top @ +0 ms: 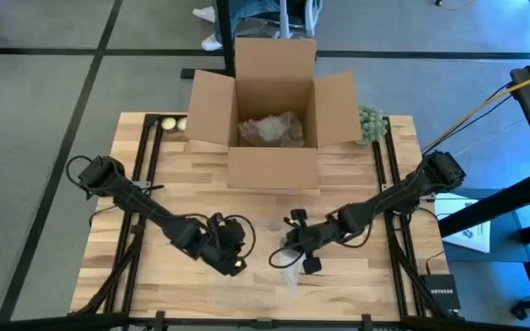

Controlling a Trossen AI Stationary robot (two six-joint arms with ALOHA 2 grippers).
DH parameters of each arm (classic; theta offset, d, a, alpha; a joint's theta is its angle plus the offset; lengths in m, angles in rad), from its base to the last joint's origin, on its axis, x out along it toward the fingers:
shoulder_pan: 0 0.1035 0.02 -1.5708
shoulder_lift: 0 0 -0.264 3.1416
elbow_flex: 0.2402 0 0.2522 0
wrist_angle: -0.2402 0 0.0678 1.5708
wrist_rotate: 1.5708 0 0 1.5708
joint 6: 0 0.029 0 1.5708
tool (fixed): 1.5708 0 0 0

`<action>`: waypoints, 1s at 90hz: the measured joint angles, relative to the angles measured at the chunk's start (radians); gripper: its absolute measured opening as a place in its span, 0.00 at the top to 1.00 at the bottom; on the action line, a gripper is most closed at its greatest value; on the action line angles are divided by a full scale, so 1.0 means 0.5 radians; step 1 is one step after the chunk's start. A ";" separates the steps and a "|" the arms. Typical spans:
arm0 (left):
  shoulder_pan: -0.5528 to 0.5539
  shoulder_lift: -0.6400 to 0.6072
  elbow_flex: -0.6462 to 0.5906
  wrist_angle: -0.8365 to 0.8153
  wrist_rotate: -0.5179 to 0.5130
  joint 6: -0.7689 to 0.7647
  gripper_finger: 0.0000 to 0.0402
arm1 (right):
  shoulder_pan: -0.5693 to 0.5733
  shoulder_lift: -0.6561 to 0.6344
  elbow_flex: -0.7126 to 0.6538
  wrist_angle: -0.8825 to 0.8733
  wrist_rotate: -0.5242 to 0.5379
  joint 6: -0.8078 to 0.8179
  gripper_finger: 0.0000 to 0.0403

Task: Wrap mug
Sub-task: Wrap the mug with the bubble wrap

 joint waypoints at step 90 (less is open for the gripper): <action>-0.051 0.001 0.001 -0.214 0.234 -0.128 0.72 | 0.006 -0.057 0.659 -1.289 0.168 -0.143 1.00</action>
